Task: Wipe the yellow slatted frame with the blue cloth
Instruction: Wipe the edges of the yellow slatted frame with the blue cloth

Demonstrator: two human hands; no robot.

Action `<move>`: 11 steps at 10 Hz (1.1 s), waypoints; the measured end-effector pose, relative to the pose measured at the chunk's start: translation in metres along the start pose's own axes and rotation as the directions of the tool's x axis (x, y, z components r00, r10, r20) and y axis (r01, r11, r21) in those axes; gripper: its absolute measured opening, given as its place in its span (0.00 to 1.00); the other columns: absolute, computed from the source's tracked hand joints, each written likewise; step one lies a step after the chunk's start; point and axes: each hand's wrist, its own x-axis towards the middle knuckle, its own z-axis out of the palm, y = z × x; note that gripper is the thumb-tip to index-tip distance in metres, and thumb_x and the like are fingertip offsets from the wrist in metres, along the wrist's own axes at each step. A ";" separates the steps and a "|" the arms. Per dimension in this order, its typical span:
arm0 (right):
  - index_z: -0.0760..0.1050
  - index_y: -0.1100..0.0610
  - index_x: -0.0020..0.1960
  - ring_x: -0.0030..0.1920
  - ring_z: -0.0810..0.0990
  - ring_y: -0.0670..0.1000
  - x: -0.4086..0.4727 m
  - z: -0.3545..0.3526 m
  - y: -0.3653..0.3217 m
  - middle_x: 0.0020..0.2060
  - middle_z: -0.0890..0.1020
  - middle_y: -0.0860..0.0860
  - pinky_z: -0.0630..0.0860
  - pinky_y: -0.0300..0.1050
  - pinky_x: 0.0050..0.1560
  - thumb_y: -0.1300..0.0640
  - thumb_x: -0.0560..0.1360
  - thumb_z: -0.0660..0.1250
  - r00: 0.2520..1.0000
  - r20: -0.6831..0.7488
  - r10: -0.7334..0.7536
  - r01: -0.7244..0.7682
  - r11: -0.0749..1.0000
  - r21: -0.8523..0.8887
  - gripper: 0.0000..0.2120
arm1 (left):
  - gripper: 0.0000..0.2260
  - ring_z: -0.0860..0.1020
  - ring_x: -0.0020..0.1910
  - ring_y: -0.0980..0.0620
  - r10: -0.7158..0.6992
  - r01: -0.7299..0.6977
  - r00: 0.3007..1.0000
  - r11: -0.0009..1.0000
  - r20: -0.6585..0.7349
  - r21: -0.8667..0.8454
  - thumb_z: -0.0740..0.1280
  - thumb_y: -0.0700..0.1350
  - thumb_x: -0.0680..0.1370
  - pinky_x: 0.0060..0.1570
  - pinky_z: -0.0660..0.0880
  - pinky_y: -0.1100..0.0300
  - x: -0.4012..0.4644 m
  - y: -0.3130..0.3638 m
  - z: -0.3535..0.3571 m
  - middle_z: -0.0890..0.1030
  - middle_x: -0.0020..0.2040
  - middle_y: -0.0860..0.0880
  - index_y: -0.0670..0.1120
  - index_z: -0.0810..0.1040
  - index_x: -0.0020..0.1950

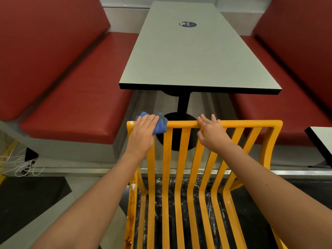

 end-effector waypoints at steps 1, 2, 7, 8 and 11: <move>0.52 0.58 0.76 0.75 0.48 0.64 0.001 0.001 0.000 0.76 0.55 0.55 0.47 0.59 0.74 0.55 0.81 0.53 1.000 0.000 0.001 -0.001 1.000 -0.002 0.26 | 0.20 0.71 0.60 0.45 -0.066 0.066 0.998 0.998 -0.005 -0.004 0.55 0.37 0.73 0.67 0.58 0.55 -0.001 -0.005 -0.001 0.78 0.57 0.39 0.35 0.74 0.62; 0.52 0.58 0.76 0.75 0.48 0.64 0.000 0.000 -0.001 0.76 0.56 0.55 0.47 0.59 0.74 0.55 0.81 0.53 1.000 -0.002 0.011 -0.011 1.000 0.002 0.26 | 0.20 0.73 0.59 0.43 -0.115 0.115 0.993 0.993 0.010 -0.006 0.55 0.39 0.73 0.66 0.61 0.51 0.002 0.009 0.003 0.78 0.58 0.40 0.35 0.74 0.63; 0.51 0.58 0.76 0.75 0.47 0.64 -0.002 0.001 0.000 0.76 0.55 0.55 0.47 0.59 0.74 0.55 0.81 0.53 1.000 -0.010 -0.005 0.005 1.000 -0.008 0.26 | 0.17 0.76 0.52 0.41 -0.152 0.152 0.988 0.988 -0.031 0.011 0.57 0.36 0.72 0.62 0.62 0.55 0.004 -0.003 -0.007 0.80 0.51 0.40 0.35 0.76 0.58; 0.52 0.58 0.76 0.75 0.47 0.64 -0.002 0.003 -0.001 0.76 0.55 0.55 0.46 0.59 0.74 0.55 0.80 0.53 1.000 -0.015 0.000 0.000 1.000 -0.007 0.26 | 0.16 0.77 0.52 0.41 -0.120 0.120 0.993 0.993 -0.005 0.001 0.57 0.36 0.72 0.62 0.62 0.55 0.007 0.001 -0.002 0.80 0.51 0.41 0.35 0.76 0.58; 0.51 0.58 0.77 0.76 0.46 0.64 -0.002 0.002 -0.003 0.76 0.54 0.55 0.46 0.59 0.74 0.55 0.81 0.53 1.000 0.001 0.004 -0.004 1.000 -0.016 0.26 | 0.19 0.74 0.57 0.41 -0.158 0.160 0.987 0.986 -0.035 0.053 0.55 0.37 0.72 0.65 0.60 0.53 -0.012 -0.024 -0.016 0.79 0.55 0.39 0.35 0.75 0.60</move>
